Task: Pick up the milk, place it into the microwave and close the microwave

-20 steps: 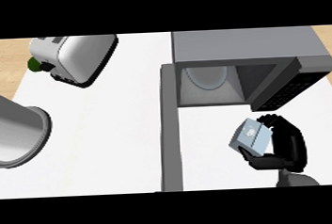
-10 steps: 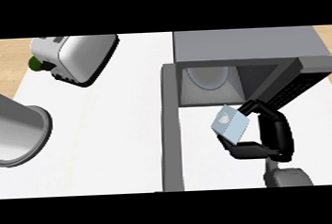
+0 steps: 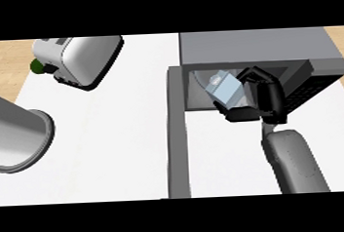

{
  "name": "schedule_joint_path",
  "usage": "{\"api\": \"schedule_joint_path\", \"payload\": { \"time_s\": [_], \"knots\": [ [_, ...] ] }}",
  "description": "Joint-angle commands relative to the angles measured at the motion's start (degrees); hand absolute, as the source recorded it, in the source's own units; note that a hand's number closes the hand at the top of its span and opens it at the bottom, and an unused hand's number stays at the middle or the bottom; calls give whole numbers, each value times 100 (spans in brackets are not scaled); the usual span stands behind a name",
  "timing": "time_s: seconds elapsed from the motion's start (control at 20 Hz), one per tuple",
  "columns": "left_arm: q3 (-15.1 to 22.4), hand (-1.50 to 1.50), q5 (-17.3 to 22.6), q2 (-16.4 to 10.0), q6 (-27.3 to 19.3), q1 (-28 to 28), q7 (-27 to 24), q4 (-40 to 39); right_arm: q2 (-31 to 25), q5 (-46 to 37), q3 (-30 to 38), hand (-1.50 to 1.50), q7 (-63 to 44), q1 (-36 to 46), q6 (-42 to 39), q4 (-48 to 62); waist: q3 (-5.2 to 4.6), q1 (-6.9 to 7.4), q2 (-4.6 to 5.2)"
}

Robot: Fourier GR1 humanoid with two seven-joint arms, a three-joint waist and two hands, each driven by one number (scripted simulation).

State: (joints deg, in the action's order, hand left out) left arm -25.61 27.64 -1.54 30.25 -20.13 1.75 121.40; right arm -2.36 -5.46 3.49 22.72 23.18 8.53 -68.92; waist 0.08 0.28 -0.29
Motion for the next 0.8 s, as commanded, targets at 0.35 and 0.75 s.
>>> {"api": "schedule_joint_path", "payload": {
  "time_s": [0.35,0.75],
  "knots": [
    [-30,-150,100,-191,62,242,108,-187,-179,-186,289,150,124,1546,201,1840,-8,208,83],
    [9,-150,332,-398,257,458,123,-358,-331,-376,493,150,524,1812,783,2132,-11,502,165]
  ]
}}
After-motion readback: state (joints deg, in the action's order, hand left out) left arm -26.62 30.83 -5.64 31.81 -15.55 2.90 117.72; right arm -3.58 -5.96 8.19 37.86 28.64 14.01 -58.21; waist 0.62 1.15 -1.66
